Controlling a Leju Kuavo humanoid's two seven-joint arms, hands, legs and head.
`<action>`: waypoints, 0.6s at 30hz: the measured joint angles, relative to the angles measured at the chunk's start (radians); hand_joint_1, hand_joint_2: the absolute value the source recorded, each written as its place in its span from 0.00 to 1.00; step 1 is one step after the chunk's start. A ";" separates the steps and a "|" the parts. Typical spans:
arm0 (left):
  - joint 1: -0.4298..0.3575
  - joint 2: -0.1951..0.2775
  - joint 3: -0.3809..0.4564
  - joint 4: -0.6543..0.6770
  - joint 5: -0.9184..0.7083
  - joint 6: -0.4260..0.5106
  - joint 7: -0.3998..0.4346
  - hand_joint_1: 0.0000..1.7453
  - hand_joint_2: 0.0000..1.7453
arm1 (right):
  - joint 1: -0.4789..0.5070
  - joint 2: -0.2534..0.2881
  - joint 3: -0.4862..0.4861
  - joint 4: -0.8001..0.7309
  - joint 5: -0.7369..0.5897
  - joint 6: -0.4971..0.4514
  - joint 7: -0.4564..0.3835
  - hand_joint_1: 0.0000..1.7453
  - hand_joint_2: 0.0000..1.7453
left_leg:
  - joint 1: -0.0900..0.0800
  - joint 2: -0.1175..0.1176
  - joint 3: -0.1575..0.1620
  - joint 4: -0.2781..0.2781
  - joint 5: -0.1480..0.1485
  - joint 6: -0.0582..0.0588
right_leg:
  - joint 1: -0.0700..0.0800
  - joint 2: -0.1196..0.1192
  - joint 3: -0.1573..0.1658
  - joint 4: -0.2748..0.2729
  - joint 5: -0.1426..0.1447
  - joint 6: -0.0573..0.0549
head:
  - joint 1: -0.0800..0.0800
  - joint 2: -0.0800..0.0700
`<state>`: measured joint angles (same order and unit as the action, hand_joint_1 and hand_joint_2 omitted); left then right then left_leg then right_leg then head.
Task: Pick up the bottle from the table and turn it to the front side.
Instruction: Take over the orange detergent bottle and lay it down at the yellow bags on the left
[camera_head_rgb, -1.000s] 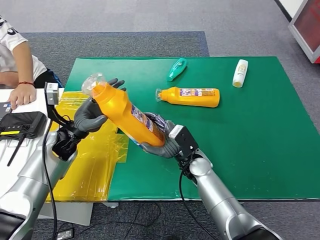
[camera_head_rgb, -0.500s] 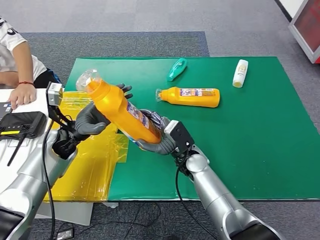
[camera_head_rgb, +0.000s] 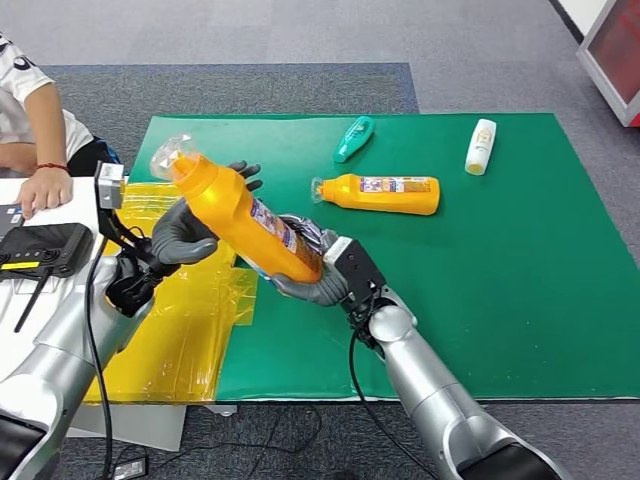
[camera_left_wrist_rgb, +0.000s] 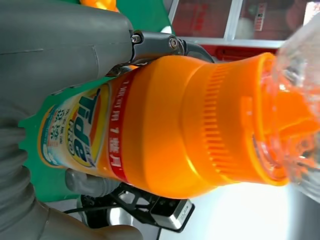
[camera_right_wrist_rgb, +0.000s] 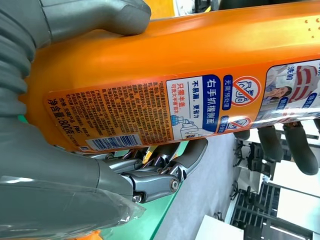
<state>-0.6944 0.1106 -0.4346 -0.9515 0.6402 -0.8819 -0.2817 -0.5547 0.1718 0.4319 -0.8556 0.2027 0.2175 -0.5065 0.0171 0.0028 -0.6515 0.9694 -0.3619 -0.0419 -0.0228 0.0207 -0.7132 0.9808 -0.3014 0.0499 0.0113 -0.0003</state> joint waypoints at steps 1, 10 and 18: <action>0.001 0.000 0.002 0.000 -0.008 0.012 -0.006 0.00 1.00 | 0.000 0.001 0.000 0.000 0.006 -0.007 0.001 1.00 1.00 | 0.000 0.000 0.000 0.000 0.000 0.000 | 0.000 0.000 0.000 0.000 0.000 0.000 | 0.000 0.000; 0.029 -0.006 0.048 -0.003 -0.086 0.076 -0.055 0.00 1.00 | 0.024 0.012 0.013 -0.001 0.039 -0.036 0.013 1.00 1.00 | 0.000 0.000 0.000 0.000 0.000 0.000 | 0.000 0.000 0.000 0.000 0.000 0.000 | 0.000 0.000; 0.049 -0.018 0.080 -0.014 -0.121 0.073 -0.084 0.00 1.00 | 0.033 0.023 0.024 -0.001 0.043 -0.031 0.016 1.00 1.00 | 0.000 0.000 0.000 0.000 0.000 0.000 | 0.000 0.000 0.000 0.000 0.000 0.000 | 0.000 0.000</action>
<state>-0.6449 0.0929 -0.3549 -0.9653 0.5193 -0.8086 -0.3659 -0.5214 0.1944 0.4561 -0.8564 0.2460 0.1864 -0.4910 0.0171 0.0028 -0.6518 0.9694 -0.3620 -0.0418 -0.0228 0.0207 -0.7135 0.9807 -0.3016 0.0500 0.0113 -0.0003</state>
